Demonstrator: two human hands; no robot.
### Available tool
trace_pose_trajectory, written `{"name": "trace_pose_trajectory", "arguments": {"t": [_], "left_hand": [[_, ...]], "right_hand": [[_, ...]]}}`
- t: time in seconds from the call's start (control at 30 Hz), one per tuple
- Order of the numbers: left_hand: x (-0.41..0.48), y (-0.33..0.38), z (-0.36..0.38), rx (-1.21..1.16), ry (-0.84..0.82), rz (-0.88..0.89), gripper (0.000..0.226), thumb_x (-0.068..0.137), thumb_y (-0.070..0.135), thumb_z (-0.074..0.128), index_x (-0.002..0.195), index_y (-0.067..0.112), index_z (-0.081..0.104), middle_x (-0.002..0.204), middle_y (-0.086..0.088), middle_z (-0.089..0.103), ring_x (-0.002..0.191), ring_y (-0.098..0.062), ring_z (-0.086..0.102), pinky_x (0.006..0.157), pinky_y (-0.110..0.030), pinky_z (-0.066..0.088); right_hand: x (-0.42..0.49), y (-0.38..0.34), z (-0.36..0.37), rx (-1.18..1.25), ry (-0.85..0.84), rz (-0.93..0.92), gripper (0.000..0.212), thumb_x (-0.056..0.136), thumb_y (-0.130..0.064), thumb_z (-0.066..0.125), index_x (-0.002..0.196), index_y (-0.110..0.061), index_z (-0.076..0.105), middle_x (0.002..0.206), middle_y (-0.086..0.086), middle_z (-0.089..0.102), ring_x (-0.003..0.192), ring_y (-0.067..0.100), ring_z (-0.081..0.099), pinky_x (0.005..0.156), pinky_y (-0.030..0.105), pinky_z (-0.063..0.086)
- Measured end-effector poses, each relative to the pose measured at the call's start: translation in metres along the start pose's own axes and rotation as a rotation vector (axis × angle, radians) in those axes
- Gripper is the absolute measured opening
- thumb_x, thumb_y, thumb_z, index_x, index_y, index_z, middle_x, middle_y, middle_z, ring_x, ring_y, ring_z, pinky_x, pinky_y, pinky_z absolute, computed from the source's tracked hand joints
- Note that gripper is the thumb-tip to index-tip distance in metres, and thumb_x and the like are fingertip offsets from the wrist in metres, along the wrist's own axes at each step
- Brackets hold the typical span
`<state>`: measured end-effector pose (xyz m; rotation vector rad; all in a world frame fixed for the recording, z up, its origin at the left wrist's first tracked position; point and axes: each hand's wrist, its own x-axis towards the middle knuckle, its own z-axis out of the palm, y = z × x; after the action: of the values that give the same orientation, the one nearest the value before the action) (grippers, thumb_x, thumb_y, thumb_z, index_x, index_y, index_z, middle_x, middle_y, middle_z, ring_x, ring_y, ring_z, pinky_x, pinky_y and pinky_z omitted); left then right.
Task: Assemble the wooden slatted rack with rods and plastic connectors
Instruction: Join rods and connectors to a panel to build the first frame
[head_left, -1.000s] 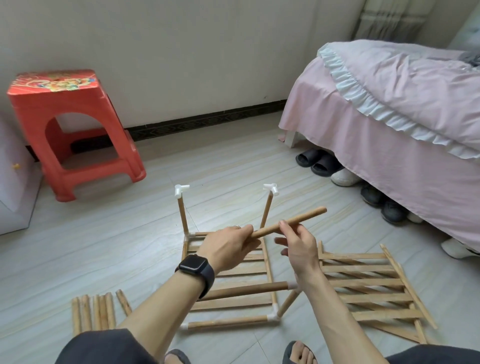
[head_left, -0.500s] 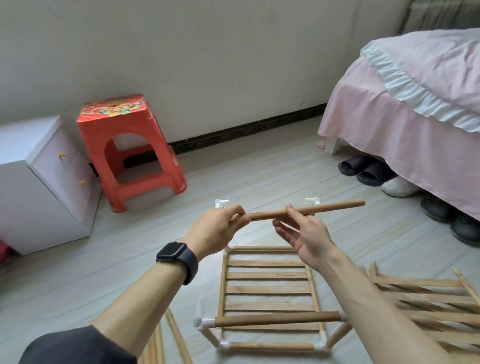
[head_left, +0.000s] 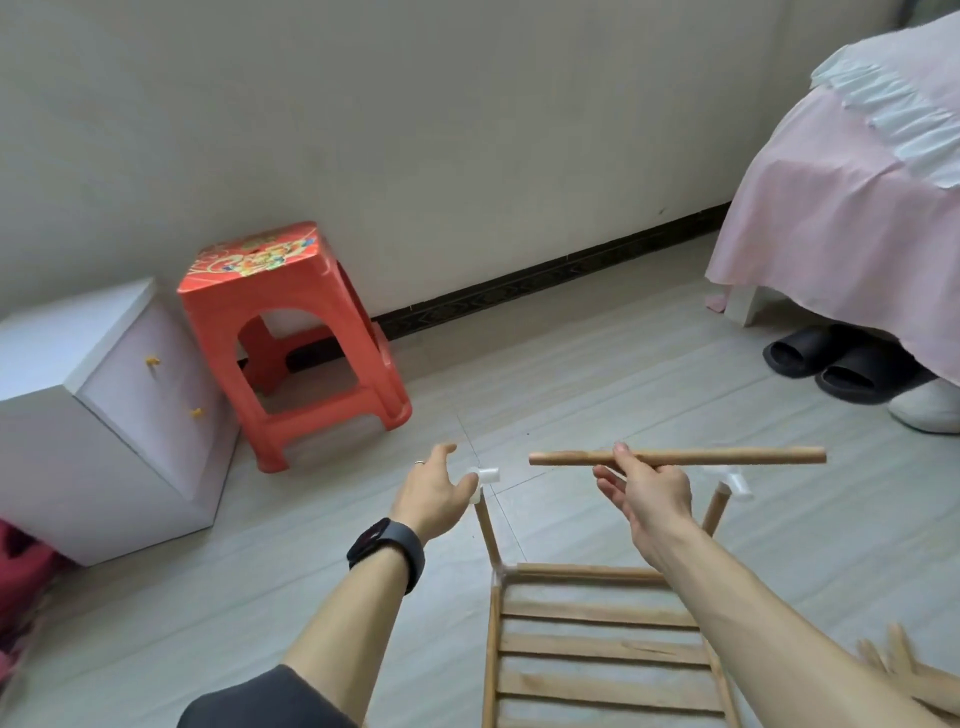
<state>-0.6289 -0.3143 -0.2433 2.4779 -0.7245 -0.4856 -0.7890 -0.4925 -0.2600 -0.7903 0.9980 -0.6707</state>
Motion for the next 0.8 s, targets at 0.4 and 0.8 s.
{"name": "trace_pose_trajectory", "arguments": {"t": [0.4, 0.8], "left_hand": [[0.057, -0.011, 0.059, -0.616, 0.000, -0.232, 0.039, 0.093, 0.045, 0.061, 0.068, 0.016, 0.059, 0.071, 0.000, 0.056, 0.074, -0.020, 0.052, 0.074, -0.034, 0.039], [0.055, -0.017, 0.064, -0.685, 0.028, -0.260, 0.026, 0.090, 0.032, 0.060, 0.069, 0.017, 0.058, 0.057, 0.009, 0.056, 0.076, -0.021, 0.052, 0.079, -0.036, 0.039]], "right_hand": [[0.022, 0.071, 0.024, 0.033, -0.003, 0.064, 0.022, 0.099, -0.018, 0.065, 0.105, 0.002, 0.062, 0.092, 0.009, 0.073, 0.078, 0.021, 0.075, 0.072, 0.031, 0.058], [0.024, 0.075, 0.032, 0.020, -0.124, 0.028, 0.027, 0.096, -0.016, 0.070, 0.109, 0.006, 0.062, 0.091, 0.010, 0.070, 0.075, 0.017, 0.073, 0.068, 0.025, 0.059]]}}
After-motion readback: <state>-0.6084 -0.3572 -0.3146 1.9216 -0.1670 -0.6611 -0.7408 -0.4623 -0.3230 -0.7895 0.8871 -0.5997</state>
